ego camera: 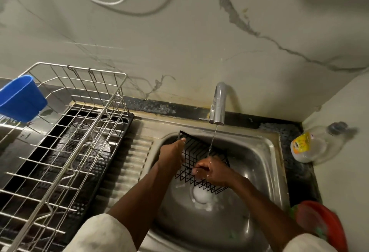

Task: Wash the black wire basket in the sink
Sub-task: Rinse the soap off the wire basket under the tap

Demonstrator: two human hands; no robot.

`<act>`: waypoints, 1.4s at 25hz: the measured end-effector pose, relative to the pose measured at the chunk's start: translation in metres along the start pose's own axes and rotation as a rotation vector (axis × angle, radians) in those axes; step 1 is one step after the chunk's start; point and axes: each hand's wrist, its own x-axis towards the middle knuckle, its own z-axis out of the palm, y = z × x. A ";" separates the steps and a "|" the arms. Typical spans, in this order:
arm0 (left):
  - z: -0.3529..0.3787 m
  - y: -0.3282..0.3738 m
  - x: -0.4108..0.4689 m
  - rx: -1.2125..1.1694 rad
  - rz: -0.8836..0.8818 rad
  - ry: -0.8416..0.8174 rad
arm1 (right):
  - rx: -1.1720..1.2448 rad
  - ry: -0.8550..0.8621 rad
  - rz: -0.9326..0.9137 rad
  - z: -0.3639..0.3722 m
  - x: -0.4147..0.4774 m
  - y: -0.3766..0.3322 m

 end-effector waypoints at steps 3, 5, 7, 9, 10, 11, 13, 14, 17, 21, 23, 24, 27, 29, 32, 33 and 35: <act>0.000 0.020 -0.009 0.069 -0.115 -0.077 | -0.026 0.071 0.009 -0.004 -0.005 0.007; -0.007 0.029 -0.010 0.062 -0.202 -0.159 | 0.006 0.147 0.032 -0.013 -0.008 0.010; -0.014 0.027 -0.007 0.139 -0.175 -0.146 | 0.052 0.235 0.075 -0.025 -0.005 0.012; -0.014 0.020 -0.001 0.342 0.002 -0.024 | 0.094 0.282 0.135 -0.034 0.003 0.015; -0.011 0.017 0.000 0.492 0.147 0.051 | 0.078 0.273 0.146 -0.038 0.009 0.016; -0.006 0.014 0.002 0.649 0.322 0.120 | 0.045 0.254 0.158 -0.040 0.016 0.017; 0.006 0.012 0.001 0.865 0.660 0.172 | -0.004 0.207 0.216 -0.041 0.030 0.021; 0.011 0.011 0.002 0.900 0.766 0.144 | -0.010 0.210 0.250 -0.042 0.036 0.022; 0.021 0.005 0.026 0.890 0.857 0.031 | -0.133 0.258 0.263 -0.044 0.045 0.031; 0.047 -0.005 0.046 0.967 0.837 -0.066 | -0.378 0.490 0.265 -0.026 0.042 0.048; 0.064 -0.016 0.047 1.116 0.862 -0.119 | -0.352 0.551 0.270 -0.011 0.039 0.053; 0.070 -0.023 0.046 1.208 0.874 -0.110 | -0.265 0.599 0.287 -0.005 0.038 0.052; 0.084 -0.039 0.052 1.327 0.972 -0.020 | -0.097 0.830 0.395 -0.003 0.045 0.042; 0.088 -0.038 0.062 1.319 1.064 -0.022 | -0.075 0.852 0.414 -0.007 0.050 0.048; 0.083 -0.032 0.070 1.254 1.132 -0.047 | -0.167 0.739 0.445 -0.017 0.056 0.051; 0.074 -0.034 0.074 1.212 1.128 -0.046 | -0.216 0.706 0.453 -0.018 0.057 0.049; 0.050 -0.036 0.082 1.064 1.003 -0.013 | -0.249 0.706 0.444 -0.015 0.057 0.046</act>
